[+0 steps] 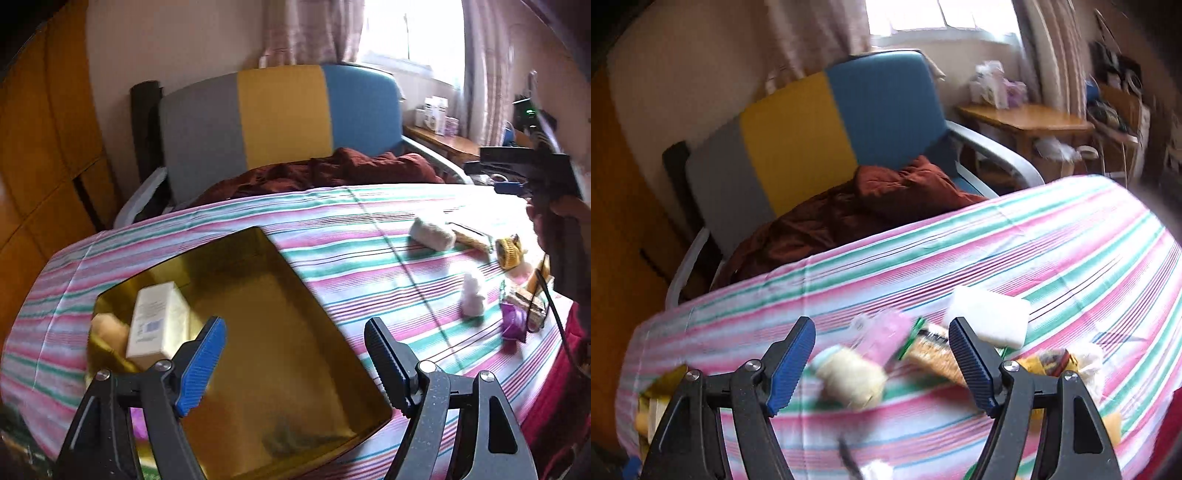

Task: Organize objects
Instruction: 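Grasp the beige knit roll with the left tool while the right tool reaches the pink curler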

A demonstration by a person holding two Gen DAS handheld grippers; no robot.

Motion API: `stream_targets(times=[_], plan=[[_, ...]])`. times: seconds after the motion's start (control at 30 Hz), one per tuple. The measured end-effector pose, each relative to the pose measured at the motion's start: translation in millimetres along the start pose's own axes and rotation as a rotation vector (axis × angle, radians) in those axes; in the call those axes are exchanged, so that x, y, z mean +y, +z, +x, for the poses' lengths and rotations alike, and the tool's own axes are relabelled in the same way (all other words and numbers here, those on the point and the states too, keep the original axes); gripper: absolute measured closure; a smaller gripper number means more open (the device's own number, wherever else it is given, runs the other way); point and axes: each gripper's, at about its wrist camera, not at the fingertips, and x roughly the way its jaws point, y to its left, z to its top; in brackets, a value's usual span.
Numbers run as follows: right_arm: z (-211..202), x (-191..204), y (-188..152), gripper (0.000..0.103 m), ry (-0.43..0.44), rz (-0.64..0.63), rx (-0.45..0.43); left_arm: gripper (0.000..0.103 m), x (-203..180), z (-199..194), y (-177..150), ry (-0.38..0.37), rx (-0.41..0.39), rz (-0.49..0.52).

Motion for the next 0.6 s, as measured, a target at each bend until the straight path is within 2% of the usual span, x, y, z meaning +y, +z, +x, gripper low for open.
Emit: stream_targets(times=[0.13, 0.2, 0.33, 0.53, 0.6], plan=[[19, -24, -3, 0.027, 0.053, 0.075, 0.029, 0.025, -22, 14, 18, -0.031, 0.007, 0.023], [27, -31, -6, 0.027, 0.072, 0.116, 0.086, 0.025, -36, 24, 27, -0.038, 0.012, 0.038], [19, -39, -4, 0.027, 0.127, 0.161, 0.065, 0.024, -66, 52, 49, -0.068, 0.028, 0.091], [26, -52, -4, 0.026, 0.166, 0.231, 0.114, 0.006, -119, 95, 79, -0.142, 0.047, 0.215], [29, -56, -5, 0.026, 0.187, 0.249, 0.140, 0.006, -133, 108, 87, -0.154, 0.045, 0.258]])
